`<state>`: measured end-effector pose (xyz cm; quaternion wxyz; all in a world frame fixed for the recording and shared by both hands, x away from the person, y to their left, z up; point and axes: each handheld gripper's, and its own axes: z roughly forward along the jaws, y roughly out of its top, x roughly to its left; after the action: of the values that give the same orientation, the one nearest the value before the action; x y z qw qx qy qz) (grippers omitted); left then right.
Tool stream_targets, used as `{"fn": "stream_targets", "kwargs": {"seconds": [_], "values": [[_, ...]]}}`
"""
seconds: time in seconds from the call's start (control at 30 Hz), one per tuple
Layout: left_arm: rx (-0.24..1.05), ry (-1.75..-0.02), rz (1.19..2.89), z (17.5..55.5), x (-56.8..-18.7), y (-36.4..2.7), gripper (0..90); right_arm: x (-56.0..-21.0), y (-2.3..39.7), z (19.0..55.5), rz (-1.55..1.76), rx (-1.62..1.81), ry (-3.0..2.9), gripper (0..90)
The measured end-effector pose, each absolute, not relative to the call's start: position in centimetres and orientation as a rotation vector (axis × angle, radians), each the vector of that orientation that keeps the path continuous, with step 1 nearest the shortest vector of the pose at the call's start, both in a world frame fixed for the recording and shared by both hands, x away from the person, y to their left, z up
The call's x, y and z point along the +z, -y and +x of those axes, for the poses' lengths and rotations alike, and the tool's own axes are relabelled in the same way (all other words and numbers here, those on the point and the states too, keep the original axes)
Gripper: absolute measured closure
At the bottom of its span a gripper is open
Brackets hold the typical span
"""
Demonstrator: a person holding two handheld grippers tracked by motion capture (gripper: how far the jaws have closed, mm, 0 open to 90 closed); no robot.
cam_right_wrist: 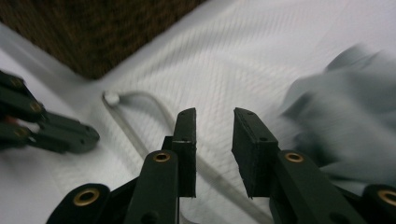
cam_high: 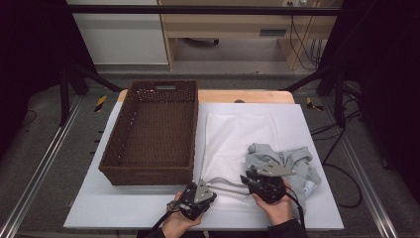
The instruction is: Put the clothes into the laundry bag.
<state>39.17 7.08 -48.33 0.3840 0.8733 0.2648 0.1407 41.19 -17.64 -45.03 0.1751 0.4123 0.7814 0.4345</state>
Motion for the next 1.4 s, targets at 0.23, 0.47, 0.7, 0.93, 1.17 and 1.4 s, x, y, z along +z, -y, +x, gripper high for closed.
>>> {"fn": "stream_targets", "kwargs": {"seconds": [0.23,0.47,0.7,0.93,1.17,1.4], "values": [[0.370,-0.679,2.232,39.1,-48.4,-7.0,89.3,-48.3,16.9,41.3,1.171,1.045,-2.289,66.5],[0.365,-0.678,2.233,39.1,-48.4,-7.1,89.0,-48.6,17.7,40.9,1.158,1.030,-2.268,62.8],[0.359,-0.673,2.231,39.2,-48.4,-7.1,87.8,-48.7,17.7,41.5,1.182,1.016,-2.236,79.6],[0.351,-0.674,2.225,39.4,-48.3,-7.1,82.3,-48.3,18.0,42.1,1.236,1.026,-2.222,89.2],[0.383,-0.651,2.148,39.8,-46.6,-7.2,69.0,-46.0,18.6,41.8,1.167,1.141,-2.151,89.2],[0.444,-0.646,2.098,42.0,-44.7,-5.2,58.4,-45.6,18.8,42.0,1.153,1.191,-2.118,89.2]]}}
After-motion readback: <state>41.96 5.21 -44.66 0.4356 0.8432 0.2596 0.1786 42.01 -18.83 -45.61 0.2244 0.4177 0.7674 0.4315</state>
